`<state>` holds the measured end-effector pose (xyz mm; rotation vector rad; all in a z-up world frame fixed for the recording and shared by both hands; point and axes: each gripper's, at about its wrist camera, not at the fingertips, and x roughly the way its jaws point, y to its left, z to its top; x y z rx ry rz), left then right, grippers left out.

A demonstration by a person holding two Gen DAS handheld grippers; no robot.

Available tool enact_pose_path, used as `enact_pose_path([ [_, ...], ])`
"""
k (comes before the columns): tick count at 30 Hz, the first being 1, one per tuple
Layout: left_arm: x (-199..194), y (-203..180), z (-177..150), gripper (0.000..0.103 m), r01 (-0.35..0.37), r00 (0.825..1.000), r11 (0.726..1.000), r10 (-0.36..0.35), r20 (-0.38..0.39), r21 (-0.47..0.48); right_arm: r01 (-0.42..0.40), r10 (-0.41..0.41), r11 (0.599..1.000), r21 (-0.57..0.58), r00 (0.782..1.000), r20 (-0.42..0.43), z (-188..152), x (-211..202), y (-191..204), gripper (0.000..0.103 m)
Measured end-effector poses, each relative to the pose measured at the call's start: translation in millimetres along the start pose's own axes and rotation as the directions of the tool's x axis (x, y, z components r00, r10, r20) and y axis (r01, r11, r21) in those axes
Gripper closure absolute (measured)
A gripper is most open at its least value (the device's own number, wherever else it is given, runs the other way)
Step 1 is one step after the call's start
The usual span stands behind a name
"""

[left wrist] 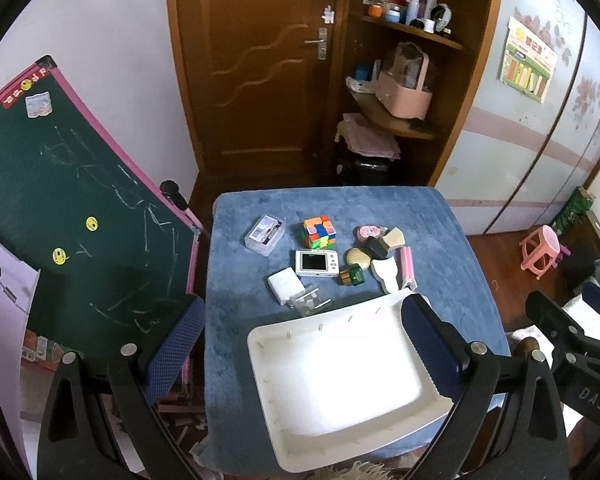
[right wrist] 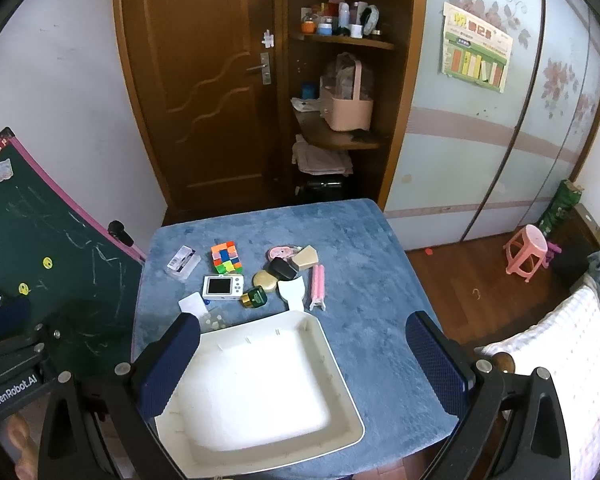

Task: Organize rigid objects

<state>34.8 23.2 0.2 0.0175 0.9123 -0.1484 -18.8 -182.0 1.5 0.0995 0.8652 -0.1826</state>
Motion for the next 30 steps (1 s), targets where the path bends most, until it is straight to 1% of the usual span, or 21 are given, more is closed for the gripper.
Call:
enact_pose_path([
  [7, 5.0, -2.2, -0.3, 0.004, 0.011, 1.0, 1.0, -0.011, -0.014, -0.008, 0.023, -0.022, 1.0, 0.007, 1.0, -0.012, -2.5, 2.7, -6.5, 0.0],
  [12, 8.0, -3.1, 2.2, 0.004, -0.007, 1.0, 1.0, 0.007, -0.013, -0.027, 0.016, -0.016, 1.0, -0.003, 1.0, -0.02, -1.1, 10.7, -12.1, 0.0],
  [15, 6.5, -0.2, 7.1, 0.004, -0.028, 1.0, 0.998, 0.027, -0.008, -0.063, 0.001, -0.002, 1.0, -0.011, 1.0, -0.017, 0.5, 14.2, -16.5, 0.0],
  [17, 6.1, 1.6, 10.2, 0.004, -0.028, 1.0, 0.996, 0.028, -0.009, -0.081, -0.013, 0.013, 1.0, -0.018, 1.0, -0.013, 4.7, 16.9, -20.8, 0.0],
  [20, 7.0, 4.9, 21.0, 0.004, -0.024, 1.0, 0.993, 0.022, -0.012, -0.117, -0.029, 0.029, 0.999, -0.029, 1.0, -0.001, 12.2, 20.5, -27.2, 0.0],
  [22, 7.0, 7.7, 30.4, 0.004, -0.031, 1.0, 0.989, 0.031, -0.006, -0.141, -0.036, 0.037, 0.998, -0.043, 0.999, 0.006, 18.3, 23.3, -30.0, 0.0],
  [24, 7.5, 8.2, 38.6, 0.004, -0.048, 0.999, 0.988, 0.048, 0.0, -0.149, -0.067, 0.067, 0.996, -0.055, 0.998, 0.008, 27.5, 28.2, -33.2, 0.0],
  [27, 11.8, 10.5, 50.3, 0.004, -0.067, 0.998, 0.985, 0.068, 0.0, -0.161, -0.123, 0.123, 0.991, -0.043, 0.992, -0.009, 40.7, 38.8, -38.6, 0.0],
  [28, 16.3, 11.4, 54.6, 0.004, -0.076, 0.997, 0.984, 0.075, -0.01, -0.163, -0.146, 0.145, 0.989, -0.034, 0.989, -0.014, 46.8, 44.9, -41.7, 0.0],
  [30, 26.1, 12.9, 59.2, 0.004, -0.091, 0.996, 0.981, 0.088, -0.023, -0.172, -0.161, 0.161, 0.987, -0.027, 0.987, -0.027, 55.7, 56.0, -45.2, 0.0],
])
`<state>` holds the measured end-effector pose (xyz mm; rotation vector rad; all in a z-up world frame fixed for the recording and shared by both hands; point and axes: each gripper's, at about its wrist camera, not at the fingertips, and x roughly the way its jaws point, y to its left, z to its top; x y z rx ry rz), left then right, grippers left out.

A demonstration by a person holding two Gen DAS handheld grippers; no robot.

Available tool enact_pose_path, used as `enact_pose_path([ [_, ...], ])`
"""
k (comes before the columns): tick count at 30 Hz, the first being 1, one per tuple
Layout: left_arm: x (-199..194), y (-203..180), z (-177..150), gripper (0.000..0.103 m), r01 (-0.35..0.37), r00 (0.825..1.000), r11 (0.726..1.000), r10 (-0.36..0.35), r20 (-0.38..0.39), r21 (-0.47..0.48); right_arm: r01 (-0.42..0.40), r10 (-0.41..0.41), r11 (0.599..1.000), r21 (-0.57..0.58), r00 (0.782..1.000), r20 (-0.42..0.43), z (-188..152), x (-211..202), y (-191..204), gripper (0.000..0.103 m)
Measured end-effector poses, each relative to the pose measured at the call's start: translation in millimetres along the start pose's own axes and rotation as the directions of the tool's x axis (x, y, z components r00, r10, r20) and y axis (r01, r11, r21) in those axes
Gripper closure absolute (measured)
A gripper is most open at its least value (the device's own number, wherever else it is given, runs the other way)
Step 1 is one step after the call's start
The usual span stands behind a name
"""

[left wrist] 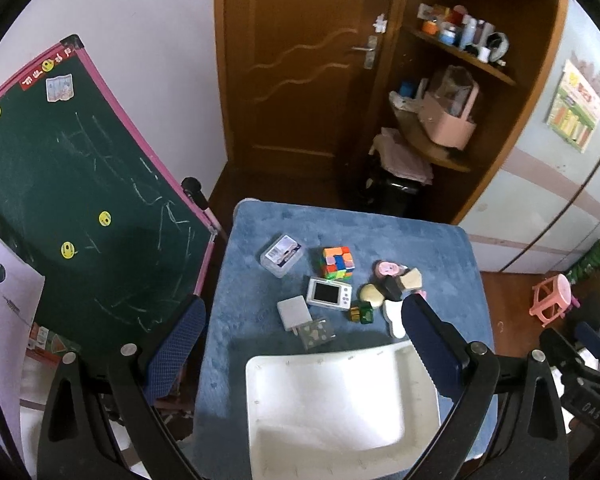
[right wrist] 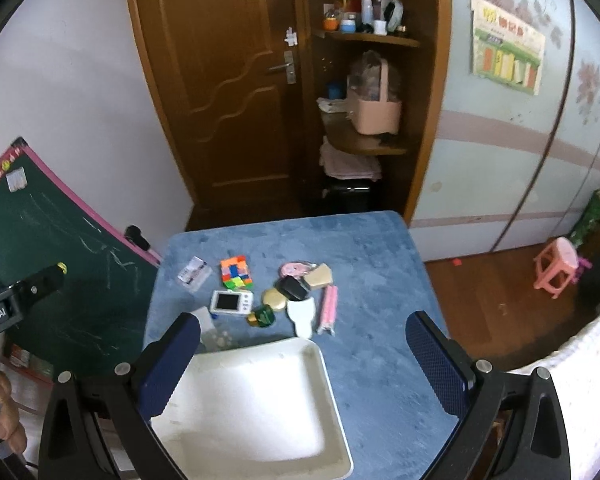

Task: Organize rigid objects
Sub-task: 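Grasp the white square charger with the left tool while the right tool grasps the pink hair roller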

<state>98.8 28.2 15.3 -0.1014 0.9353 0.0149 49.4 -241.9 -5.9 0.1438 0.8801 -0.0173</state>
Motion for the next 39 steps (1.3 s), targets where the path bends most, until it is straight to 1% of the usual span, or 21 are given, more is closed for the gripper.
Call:
enact_pose_path([
  [3, 28.6, 0.1, 5.2, 0.004, -0.04, 0.998, 0.999, 0.039, -0.042, -0.019, -0.018, 0.018, 1.0, 0.006, 1.0, -0.021, 11.8, 18.1, -8.7, 0.0],
  [6, 61.6, 0.1, 6.6, 0.004, -0.046, 0.994, 0.998, 0.042, -0.1, -0.034, -0.031, 0.032, 0.999, 0.022, 0.998, -0.058, 20.8, 41.8, -20.1, 0.0],
  [9, 95.4, -0.9, 3.6, 0.004, -0.056, 0.987, 0.998, 0.051, -0.152, -0.03, -0.029, 0.034, 0.999, 0.042, 0.994, -0.107, 27.5, 74.9, -33.6, 0.0],
  [11, 122.0, -1.9, -0.6, 0.004, -0.087, 0.978, 0.996, 0.081, -0.194, -0.021, -0.029, 0.036, 0.998, 0.054, 0.99, -0.136, 30.1, 97.4, -42.7, 0.0],
  [12, 135.9, -2.0, -2.5, 0.004, -0.098, 0.973, 0.995, 0.092, -0.212, -0.017, -0.018, 0.028, 0.998, 0.061, 0.987, -0.157, 29.9, 108.8, -47.1, 0.001],
  [13, 154.4, -1.4, -6.4, 0.004, -0.115, 0.965, 0.993, 0.107, -0.241, -0.019, -0.014, 0.026, 0.997, 0.071, 0.983, -0.18, 30.8, 122.7, -52.1, 0.003],
  [18, 211.4, 5.3, -18.3, 0.004, -0.137, 0.943, 0.989, 0.112, -0.312, -0.06, 0.003, 0.024, 0.996, 0.091, 0.957, -0.289, 24.3, 189.2, -67.0, 0.008],
  [19, 223.5, 6.9, -22.1, 0.004, -0.167, 0.933, 0.984, 0.136, -0.332, -0.064, 0.011, 0.017, 0.996, 0.088, 0.95, -0.31, 21.9, 202.4, -68.2, 0.008],
  [21, 243.8, 9.8, -28.0, 0.004, -0.202, 0.917, 0.977, 0.165, -0.362, -0.068, 0.02, 0.009, 0.997, 0.08, 0.938, -0.345, 16.4, 226.0, -69.1, 0.008],
  [23, 264.5, 12.8, -34.7, 0.004, -0.225, 0.899, 0.972, 0.178, -0.4, -0.073, 0.018, 0.009, 0.997, 0.068, 0.922, -0.387, 11.1, 251.5, -66.6, 0.012],
  [25, 286.3, 16.4, -41.4, 0.004, -0.242, 0.875, 0.967, 0.18, -0.449, -0.084, 0.013, 0.01, 0.999, 0.051, 0.904, -0.427, 4.6, 275.1, -63.1, 0.017],
  [27, 302.8, 18.1, -48.0, 0.004, -0.267, 0.851, 0.96, 0.192, -0.488, -0.088, 0.014, 0.007, 0.999, 0.042, 0.889, -0.458, -1.9, 291.7, -60.5, 0.018],
  [28, 312.1, 19.1, -52.1, 0.004, -0.287, 0.833, 0.954, 0.202, -0.515, -0.09, 0.014, 0.005, 0.999, 0.038, 0.883, -0.469, -3.3, 298.9, -60.6, 0.018],
  [29, 316.5, 18.8, -54.4, 0.004, -0.292, 0.826, 0.952, 0.202, -0.526, -0.092, 0.014, 0.005, 0.999, 0.036, 0.876, -0.482, -5.6, 306.1, -60.4, 0.018],
  [30, 323.6, 19.5, -58.2, 0.004, -0.299, 0.812, 0.949, 0.198, -0.548, -0.1, 0.012, 0.007, 0.999, 0.036, 0.868, -0.497, -8.2, 314.3, -60.5, 0.018],
  [31, 328.3, 20.1, -60.7, 0.004, -0.304, 0.803, 0.947, 0.194, -0.563, -0.108, 0.01, 0.01, 0.999, 0.037, 0.862, -0.508, -8.5, 320.1, -60.5, 0.018],
  [33, 334.1, 21.0, -63.4, 0.004, -0.307, 0.793, 0.944, 0.182, -0.581, -0.123, 0.009, 0.013, 0.999, 0.039, 0.85, -0.527, -11.1, 332.1, -61.9, 0.018],
  [36, 339.3, 21.3, -66.8, 0.004, -0.312, 0.782, 0.939, 0.168, -0.6, -0.144, 0.015, 0.005, 0.999, 0.034, 0.842, -0.539, -11.9, 344.0, -63.4, 0.018],
  [38, 340.2, 20.2, -67.5, 0.004, -0.302, 0.786, 0.94, 0.15, -0.599, -0.161, 0.027, -0.008, 0.999, 0.027, 0.836, -0.548, -12.3, 353.0, -63.6, 0.018],
  [39, 340.6, 18.9, -67.5, 0.004, -0.301, 0.785, 0.94, 0.148, -0.601, -0.162, 0.029, -0.011, 0.999, 0.025, 0.832, -0.555, -13.0, 357.3, -64.1, 0.02],
])
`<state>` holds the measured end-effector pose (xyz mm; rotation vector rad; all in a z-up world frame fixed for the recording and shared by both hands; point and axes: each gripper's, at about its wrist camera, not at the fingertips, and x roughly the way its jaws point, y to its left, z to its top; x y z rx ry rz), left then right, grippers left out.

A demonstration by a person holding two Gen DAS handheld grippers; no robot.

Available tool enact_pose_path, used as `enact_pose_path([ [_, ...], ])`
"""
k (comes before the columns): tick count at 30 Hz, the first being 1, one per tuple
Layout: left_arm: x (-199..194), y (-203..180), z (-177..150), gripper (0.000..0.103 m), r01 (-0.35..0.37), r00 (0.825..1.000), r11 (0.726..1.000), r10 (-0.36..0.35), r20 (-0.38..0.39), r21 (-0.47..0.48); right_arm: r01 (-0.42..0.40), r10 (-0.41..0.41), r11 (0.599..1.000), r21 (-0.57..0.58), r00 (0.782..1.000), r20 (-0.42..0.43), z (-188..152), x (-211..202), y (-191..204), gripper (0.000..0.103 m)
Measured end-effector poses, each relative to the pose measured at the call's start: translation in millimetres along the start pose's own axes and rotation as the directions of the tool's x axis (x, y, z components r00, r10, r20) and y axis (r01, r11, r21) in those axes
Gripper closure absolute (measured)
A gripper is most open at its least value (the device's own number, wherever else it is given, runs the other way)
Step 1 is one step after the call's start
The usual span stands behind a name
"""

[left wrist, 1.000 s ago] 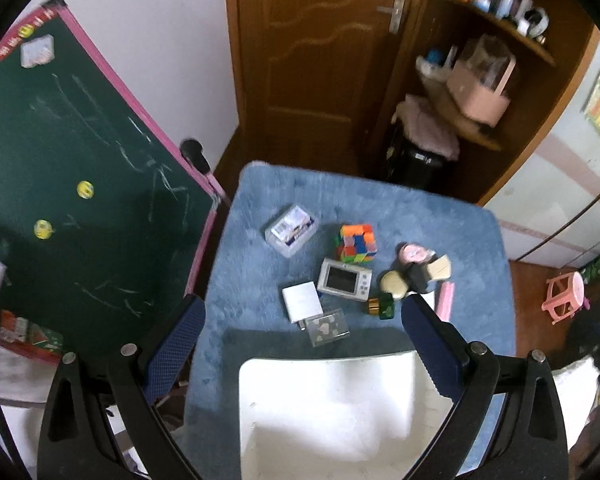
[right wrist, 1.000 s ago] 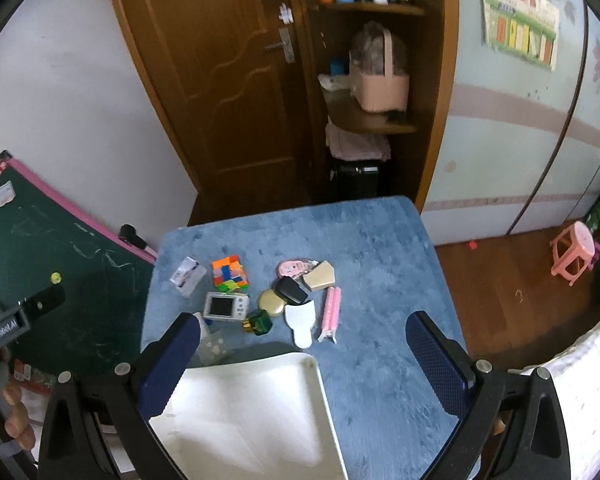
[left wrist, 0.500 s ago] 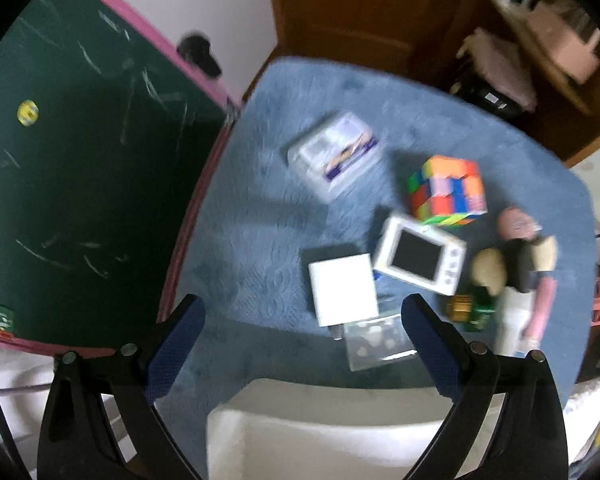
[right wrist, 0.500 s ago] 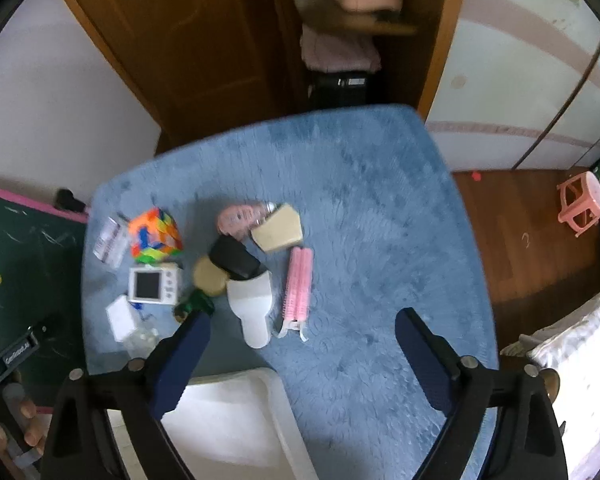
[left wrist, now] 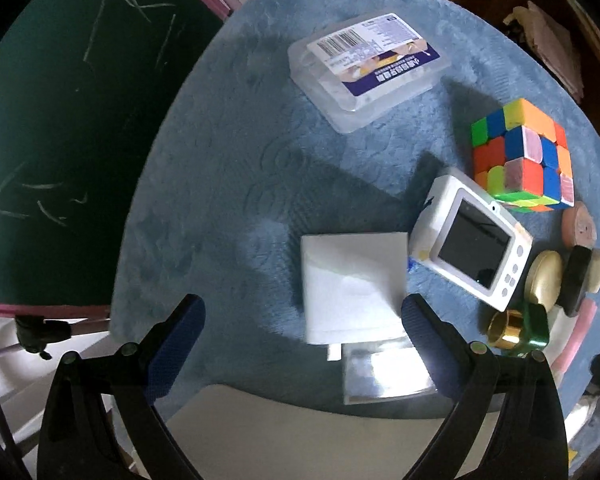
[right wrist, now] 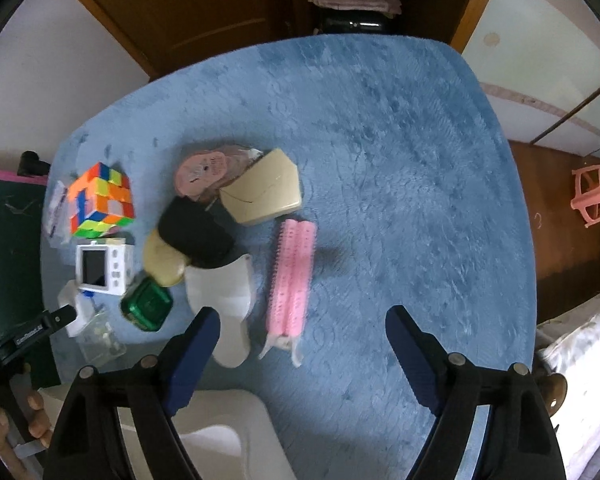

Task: Organize rigid objects
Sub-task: 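Grasp the white square charger with the left tool while the right tool grasps the pink hair roller, then lift and carry the charger with the left tool while the right tool carries the roller over the tray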

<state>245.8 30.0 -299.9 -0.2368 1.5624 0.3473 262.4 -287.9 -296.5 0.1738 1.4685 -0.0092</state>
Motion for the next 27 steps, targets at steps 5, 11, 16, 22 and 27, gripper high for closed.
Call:
enact_pose_path([
  [5, 7.5, -4.1, 2.2, 0.004, -0.018, 1.0, 1.0, 0.018, -0.004, 0.005, -0.007, 0.008, 1.0, 0.023, 0.998, -0.055, 6.3, 21.1, -5.6, 0.031],
  [11, 24.7, -7.4, 6.6, 0.005, -0.026, 1.0, 1.0, 0.026, -0.01, -0.012, -0.009, 0.012, 0.999, 0.038, 0.997, -0.082, 10.3, 37.4, -5.8, 0.038],
  [16, 30.3, -10.3, 5.9, 0.011, -0.026, 0.999, 1.0, 0.026, -0.028, -0.007, -0.019, 0.024, 0.999, 0.05, 0.994, -0.109, 11.4, 52.6, -2.2, 0.044],
  [22, 39.8, -12.4, 7.9, 0.021, -0.007, 0.998, 1.0, 0.006, -0.062, -0.013, -0.022, 0.028, 0.999, 0.05, 0.991, -0.134, 13.4, 73.2, 9.0, 0.055],
  [27, 36.5, -17.4, 6.9, 0.042, 0.037, 0.998, 0.999, -0.038, -0.048, -0.008, 0.01, -0.006, 1.0, 0.029, 0.993, -0.12, 11.5, 85.8, 25.8, 0.066],
])
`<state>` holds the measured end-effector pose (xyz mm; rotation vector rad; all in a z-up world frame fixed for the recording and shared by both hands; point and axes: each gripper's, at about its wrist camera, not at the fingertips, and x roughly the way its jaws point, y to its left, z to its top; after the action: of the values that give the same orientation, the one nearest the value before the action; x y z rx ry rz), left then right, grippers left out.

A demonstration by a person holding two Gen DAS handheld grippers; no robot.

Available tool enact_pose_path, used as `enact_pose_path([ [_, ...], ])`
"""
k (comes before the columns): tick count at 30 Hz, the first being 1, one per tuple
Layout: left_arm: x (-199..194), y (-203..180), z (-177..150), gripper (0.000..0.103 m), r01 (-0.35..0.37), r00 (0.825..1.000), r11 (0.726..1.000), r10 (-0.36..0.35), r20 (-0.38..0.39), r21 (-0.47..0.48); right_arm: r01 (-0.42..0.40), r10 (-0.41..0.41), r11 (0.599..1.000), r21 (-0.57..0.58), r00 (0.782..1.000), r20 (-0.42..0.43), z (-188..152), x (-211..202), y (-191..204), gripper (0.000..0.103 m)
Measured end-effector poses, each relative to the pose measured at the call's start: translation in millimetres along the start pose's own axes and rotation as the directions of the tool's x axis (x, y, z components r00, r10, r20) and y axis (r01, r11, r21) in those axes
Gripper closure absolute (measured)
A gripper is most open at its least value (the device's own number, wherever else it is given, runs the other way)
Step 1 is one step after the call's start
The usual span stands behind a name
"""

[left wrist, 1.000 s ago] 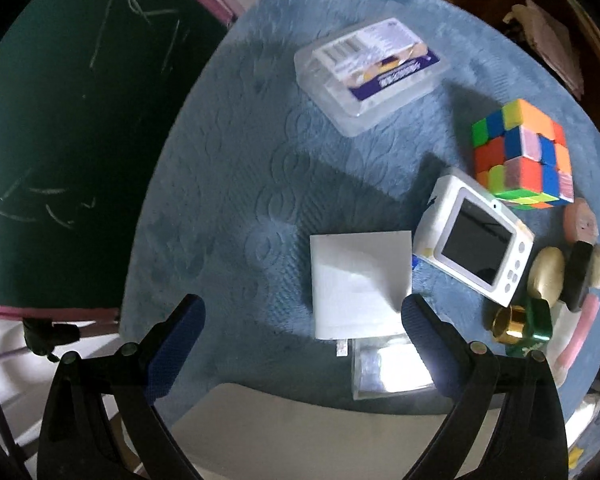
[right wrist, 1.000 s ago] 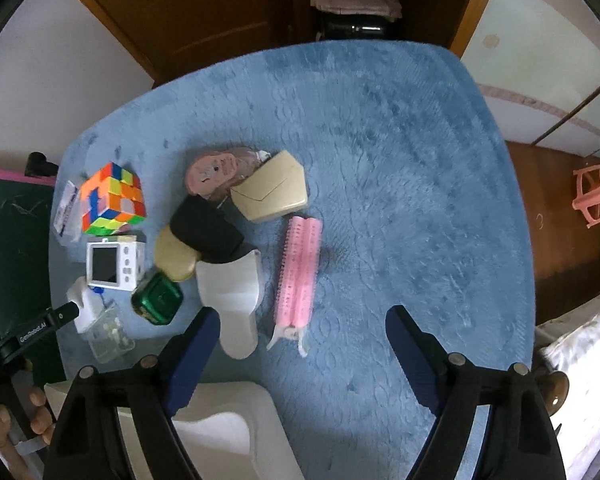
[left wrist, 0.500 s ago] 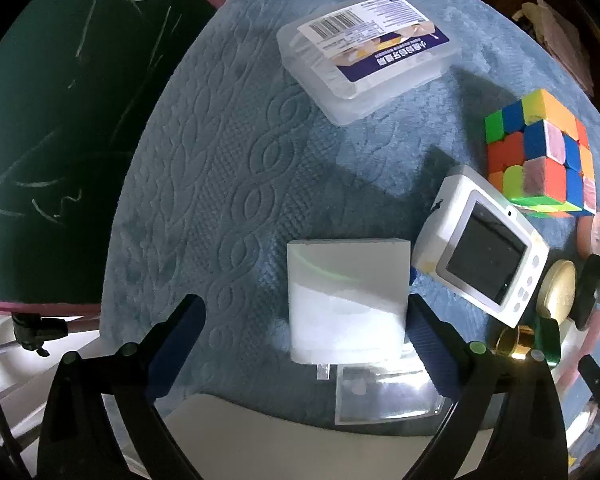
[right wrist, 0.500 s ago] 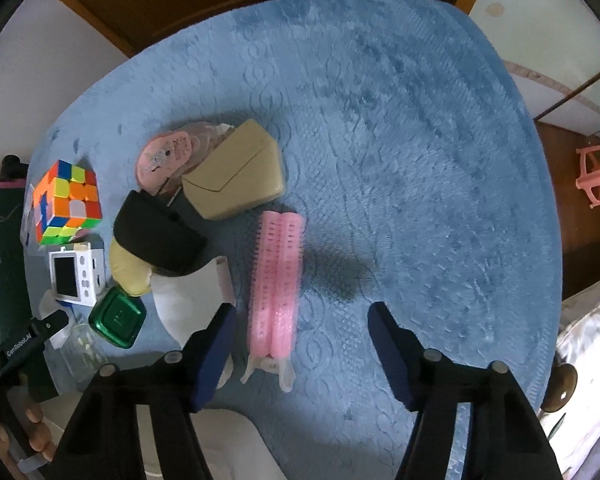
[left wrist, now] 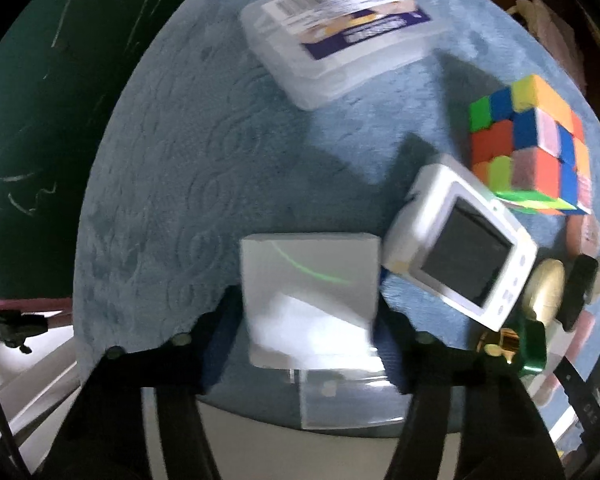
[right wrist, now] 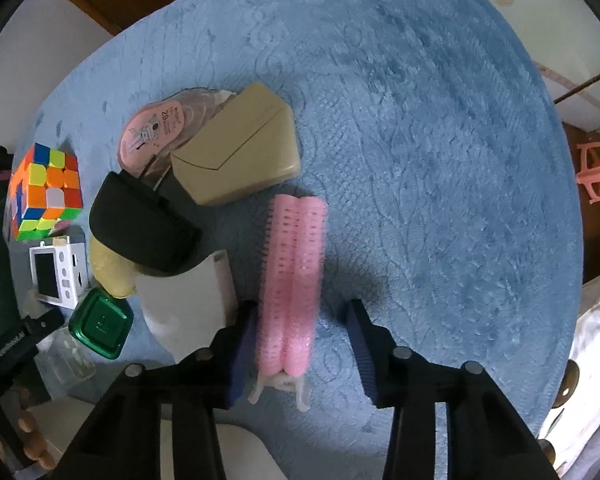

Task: Organize rigid objects
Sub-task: 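Lift and carry the charger with the left tool while the right tool carries the roller over the tray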

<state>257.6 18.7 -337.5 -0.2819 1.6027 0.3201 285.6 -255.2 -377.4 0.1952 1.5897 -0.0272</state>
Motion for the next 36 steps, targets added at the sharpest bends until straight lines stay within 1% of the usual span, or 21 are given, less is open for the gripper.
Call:
enact_pose_path([
  [1, -1.0, -2.8, -1.8, 0.044, -0.008, 1.0, 1.0, 0.007, 0.016, 0.016, -0.004, 0.004, 1.0, 0.002, 1.0, 0.001, 0.1, 0.6, 1.2, 0.073],
  [3, -2.2, -6.4, -5.9, 0.044, -0.029, 0.998, 0.999, 0.027, 0.048, 0.036, -0.024, 0.024, 0.999, 0.034, 1.0, -0.001, -2.9, 1.6, -0.1, 0.076],
  [6, -3.3, -8.1, -14.2, 0.045, -0.045, 0.995, 0.997, 0.039, 0.093, 0.061, -0.029, 0.028, 0.997, 0.065, 1.0, 0.008, -10.3, -3.6, -8.3, 0.077],
  [10, -6.0, -10.6, -19.0, 0.045, -0.052, 0.993, 0.995, 0.042, 0.11, 0.09, -0.026, 0.024, 0.996, 0.082, 1.0, 0.019, -29.6, 0.2, -8.4, 0.077],
  [13, -7.2, -6.0, -18.9, 0.045, -0.042, 0.993, 0.994, 0.029, 0.119, 0.102, -0.021, 0.019, 0.996, 0.082, 0.999, 0.027, -42.8, 2.0, -8.2, 0.077],
  [16, -7.3, -11.1, -24.3, 0.045, -0.032, 0.992, 0.994, 0.018, 0.126, 0.104, -0.022, 0.018, 0.996, 0.088, 0.999, 0.041, -58.7, -0.3, -13.9, 0.077],
  [18, -9.9, -6.9, -24.3, 0.045, -0.004, 0.991, 0.996, -0.008, 0.131, 0.088, -0.026, 0.022, 0.995, 0.094, 0.999, 0.047, -70.9, -6.3, -12.1, 0.077],
  [21, -18.0, 0.2, -26.5, 0.045, 0.025, 0.987, 0.997, -0.037, 0.154, 0.079, -0.041, 0.034, 0.994, 0.103, 0.997, 0.067, -75.0, -19.9, -22.5, 0.077],
  [24, -36.0, 10.4, -21.7, 0.045, 0.047, 0.978, 0.997, -0.06, 0.199, 0.068, -0.057, 0.047, 0.994, 0.097, 0.994, 0.098, -82.0, -33.0, -24.9, 0.077],
  [27, -60.0, 20.1, -26.6, 0.045, 0.076, 0.968, 0.996, -0.086, 0.237, 0.053, -0.067, 0.055, 0.994, 0.085, 0.989, 0.139, -92.3, -50.4, -27.5, 0.077],
  [29, -83.5, 26.4, -33.6, 0.045, 0.093, 0.957, 0.994, -0.106, 0.271, 0.057, -0.082, 0.068, 0.993, 0.082, 0.983, 0.17, -103.6, -67.4, -31.3, 0.077],
  [33, -138.2, 28.8, -57.3, 0.045, 0.088, 0.932, 0.989, -0.123, 0.341, 0.118, -0.109, 0.091, 0.992, 0.057, 0.965, 0.246, -108.8, -115.5, -37.3, 0.077],
  [34, -153.2, 31.4, -65.8, 0.045, 0.091, 0.924, 0.986, -0.137, 0.357, 0.142, -0.116, 0.099, 0.992, 0.05, 0.96, 0.263, -96.0, -124.9, -38.8, 0.077],
  [35, -163.3, 32.9, -72.5, 0.045, 0.095, 0.918, 0.983, -0.149, 0.368, 0.16, -0.121, 0.104, 0.992, 0.039, 0.952, 0.287, -92.7, -138.0, -37.8, 0.077],
  [36, -170.2, 33.1, -81.8, 0.045, 0.099, 0.911, 0.979, -0.162, 0.379, 0.181, -0.124, 0.109, 0.992, 0.029, 0.943, 0.313, -97.9, -152.0, -35.7, 0.077],
])
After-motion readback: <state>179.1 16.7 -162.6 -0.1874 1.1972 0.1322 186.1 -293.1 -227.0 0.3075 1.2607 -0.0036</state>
